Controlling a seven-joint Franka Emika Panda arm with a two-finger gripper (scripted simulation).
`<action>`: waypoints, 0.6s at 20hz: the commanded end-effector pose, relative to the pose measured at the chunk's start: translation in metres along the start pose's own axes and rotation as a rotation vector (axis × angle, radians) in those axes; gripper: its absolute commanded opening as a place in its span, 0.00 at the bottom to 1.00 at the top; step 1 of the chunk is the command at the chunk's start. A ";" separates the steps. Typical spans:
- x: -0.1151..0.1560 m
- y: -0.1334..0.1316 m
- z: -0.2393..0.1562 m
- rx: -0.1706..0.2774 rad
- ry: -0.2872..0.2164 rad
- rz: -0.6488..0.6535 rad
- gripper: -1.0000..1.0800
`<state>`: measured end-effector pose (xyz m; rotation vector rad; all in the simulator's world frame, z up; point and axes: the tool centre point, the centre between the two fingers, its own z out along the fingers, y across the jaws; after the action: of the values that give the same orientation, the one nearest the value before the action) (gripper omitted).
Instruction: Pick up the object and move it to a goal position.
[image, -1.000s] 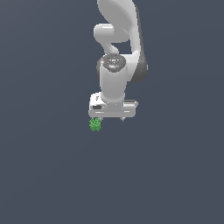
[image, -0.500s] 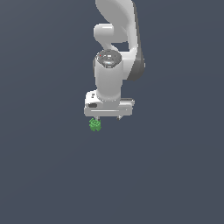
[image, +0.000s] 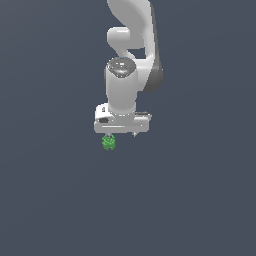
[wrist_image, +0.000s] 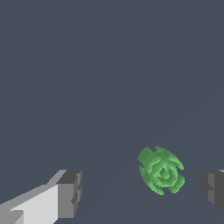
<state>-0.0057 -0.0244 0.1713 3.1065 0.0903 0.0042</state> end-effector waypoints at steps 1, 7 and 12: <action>-0.003 0.006 0.006 0.002 -0.001 -0.006 0.96; -0.018 0.027 0.033 0.014 -0.002 -0.035 0.96; -0.037 0.049 0.060 0.025 -0.001 -0.064 0.96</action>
<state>-0.0339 -0.0707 0.1205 3.1249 0.1770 -0.0015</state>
